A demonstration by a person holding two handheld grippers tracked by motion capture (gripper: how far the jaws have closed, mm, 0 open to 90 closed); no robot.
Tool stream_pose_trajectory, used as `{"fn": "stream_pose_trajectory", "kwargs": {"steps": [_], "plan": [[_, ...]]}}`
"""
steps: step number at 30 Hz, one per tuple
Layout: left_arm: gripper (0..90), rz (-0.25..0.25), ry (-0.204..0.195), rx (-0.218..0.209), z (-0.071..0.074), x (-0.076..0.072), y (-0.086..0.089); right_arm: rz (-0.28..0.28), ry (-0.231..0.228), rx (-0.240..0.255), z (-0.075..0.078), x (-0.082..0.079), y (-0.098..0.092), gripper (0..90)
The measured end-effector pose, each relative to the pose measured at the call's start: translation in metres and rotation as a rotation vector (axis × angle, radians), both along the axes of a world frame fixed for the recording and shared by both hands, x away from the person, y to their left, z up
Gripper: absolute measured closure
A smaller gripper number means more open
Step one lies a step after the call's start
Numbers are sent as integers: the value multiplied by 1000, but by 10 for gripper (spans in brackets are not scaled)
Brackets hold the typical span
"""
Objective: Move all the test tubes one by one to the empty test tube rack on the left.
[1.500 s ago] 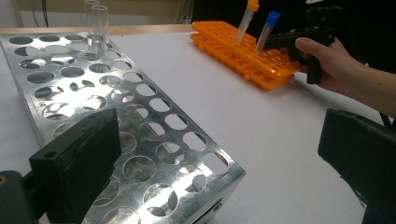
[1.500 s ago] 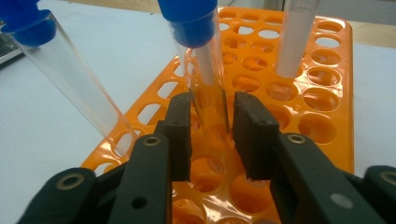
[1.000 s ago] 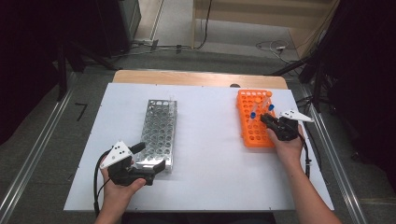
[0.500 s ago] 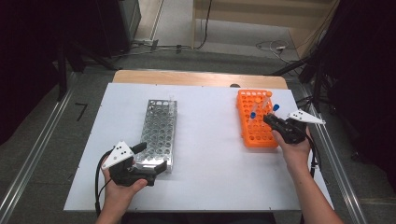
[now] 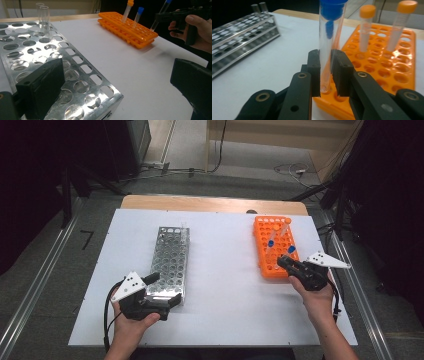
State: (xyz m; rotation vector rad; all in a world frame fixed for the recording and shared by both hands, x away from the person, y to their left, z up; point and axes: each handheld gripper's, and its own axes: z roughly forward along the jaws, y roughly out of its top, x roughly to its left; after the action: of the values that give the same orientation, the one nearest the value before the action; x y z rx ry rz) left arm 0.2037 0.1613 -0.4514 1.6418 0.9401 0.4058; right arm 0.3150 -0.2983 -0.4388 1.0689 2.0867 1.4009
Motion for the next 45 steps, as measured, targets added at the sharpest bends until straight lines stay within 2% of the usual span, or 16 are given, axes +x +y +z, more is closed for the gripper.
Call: {"fn": "stream_pose_trajectory", "kwargs": {"steps": [9, 17, 29, 39, 45], "plan": [[0, -16, -7, 5, 2, 0, -8, 100, 27, 27, -4, -26, 23, 752], [0, -39, -14, 8, 5, 1, -18, 178, 30, 27, -6, -43, 44, 752], [0, -60, -20, 19, 9, 2, -35, 286, 38, -4, -14, -57, 75, 752], [24, -126, -25, 29, 12, 5, -62, 351, 50, -16, -17, -66, 92, 752], [98, -177, -26, 23, 15, 6, -72, 392, 51, -23, -19, -72, 102, 752]]}}
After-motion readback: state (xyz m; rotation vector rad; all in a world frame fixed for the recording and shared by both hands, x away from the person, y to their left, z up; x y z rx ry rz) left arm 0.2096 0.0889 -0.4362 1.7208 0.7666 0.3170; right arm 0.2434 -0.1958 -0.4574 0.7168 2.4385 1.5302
